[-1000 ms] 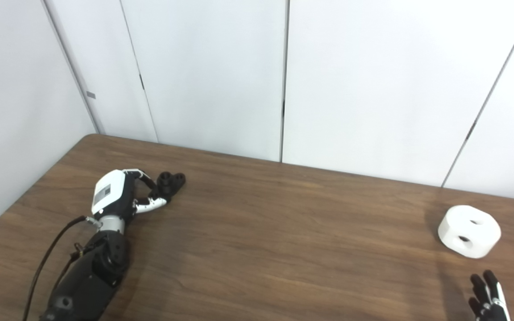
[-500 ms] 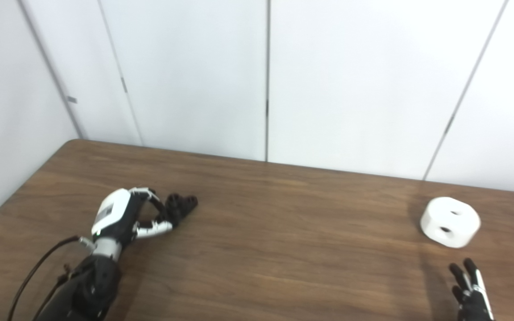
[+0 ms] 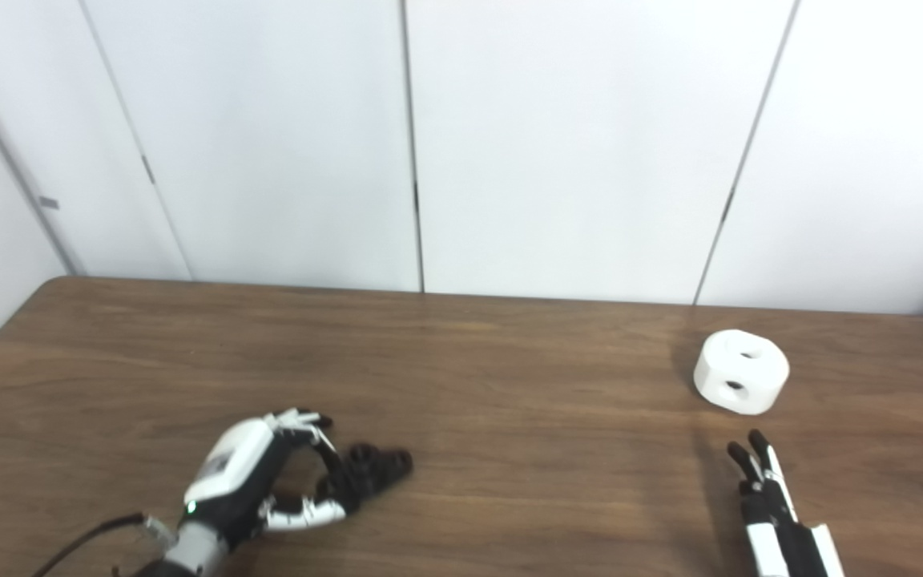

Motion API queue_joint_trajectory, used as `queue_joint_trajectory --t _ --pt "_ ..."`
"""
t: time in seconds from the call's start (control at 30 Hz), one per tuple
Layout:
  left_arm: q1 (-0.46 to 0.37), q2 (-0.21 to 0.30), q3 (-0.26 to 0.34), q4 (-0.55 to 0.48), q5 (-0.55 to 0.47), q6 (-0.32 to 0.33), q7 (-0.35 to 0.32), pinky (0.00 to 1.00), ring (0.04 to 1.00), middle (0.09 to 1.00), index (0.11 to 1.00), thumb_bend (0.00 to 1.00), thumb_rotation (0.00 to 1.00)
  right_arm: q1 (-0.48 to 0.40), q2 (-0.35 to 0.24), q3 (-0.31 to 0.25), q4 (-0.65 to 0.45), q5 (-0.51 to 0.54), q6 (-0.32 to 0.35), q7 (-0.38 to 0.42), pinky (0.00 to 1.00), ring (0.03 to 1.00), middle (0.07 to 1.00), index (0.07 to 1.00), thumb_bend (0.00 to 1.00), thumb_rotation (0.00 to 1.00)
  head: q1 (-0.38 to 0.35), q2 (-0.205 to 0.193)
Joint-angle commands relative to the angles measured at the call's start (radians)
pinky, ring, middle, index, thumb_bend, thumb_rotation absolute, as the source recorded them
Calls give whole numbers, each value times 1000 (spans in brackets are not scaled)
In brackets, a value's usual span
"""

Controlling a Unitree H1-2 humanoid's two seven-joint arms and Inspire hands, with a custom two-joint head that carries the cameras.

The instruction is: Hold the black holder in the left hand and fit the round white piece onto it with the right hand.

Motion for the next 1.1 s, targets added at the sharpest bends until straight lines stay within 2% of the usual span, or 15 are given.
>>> queue_joint_trajectory --t 0.0,0.17,0.2,0.43,0.63,0.73,0.83,0.87,0.97,1.07 --pt "36 3 -28 -36 19 -14 -52 985 939 849 491 498 60 6 26 13 -5 -3 6 -9 1000 1000 951 1000 596 995 -3 12" --pt "82 15 -50 -81 31 -39 -92 993 945 861 492 497 61 4 26 22 -34 7 41 -17 1000 1000 953 1000 624 987 -16 53" --pt "89 20 -54 -89 33 -44 -104 995 946 862 493 497 60 3 25 23 -41 9 51 -18 1000 1000 956 1000 627 982 -19 71" --pt "127 43 -78 -139 71 -65 -166 973 942 861 493 497 59 -10 20 30 -83 9 112 -29 1000 1000 956 1000 643 981 -29 123" --pt "143 44 -79 -156 102 -62 -193 963 943 861 492 498 59 -14 14 30 -101 15 132 -31 1000 1000 954 1000 664 972 -38 138" --pt "147 39 -73 -156 110 -59 -196 969 947 862 493 499 59 -17 13 24 -109 25 139 -33 1000 1000 957 1000 630 952 -45 141" --pt "148 35 -70 -149 115 -62 -192 971 947 862 493 499 58 -29 9 11 -118 29 144 -42 1000 1000 956 1000 568 875 -57 140" --pt "147 34 -69 -146 115 -64 -189 971 948 862 493 498 58 -37 4 7 -126 9 151 -52 1000 1000 953 1000 553 805 -63 139" --pt "145 32 -67 -137 120 -68 -186 967 947 859 493 499 59 -60 -6 -3 -149 -35 180 -76 1000 985 943 996 568 687 -70 138" --pt "149 33 -62 -125 122 -87 -173 963 943 857 492 499 59 -85 -29 -8 -161 -105 193 -89 1000 986 945 996 587 590 -112 125"
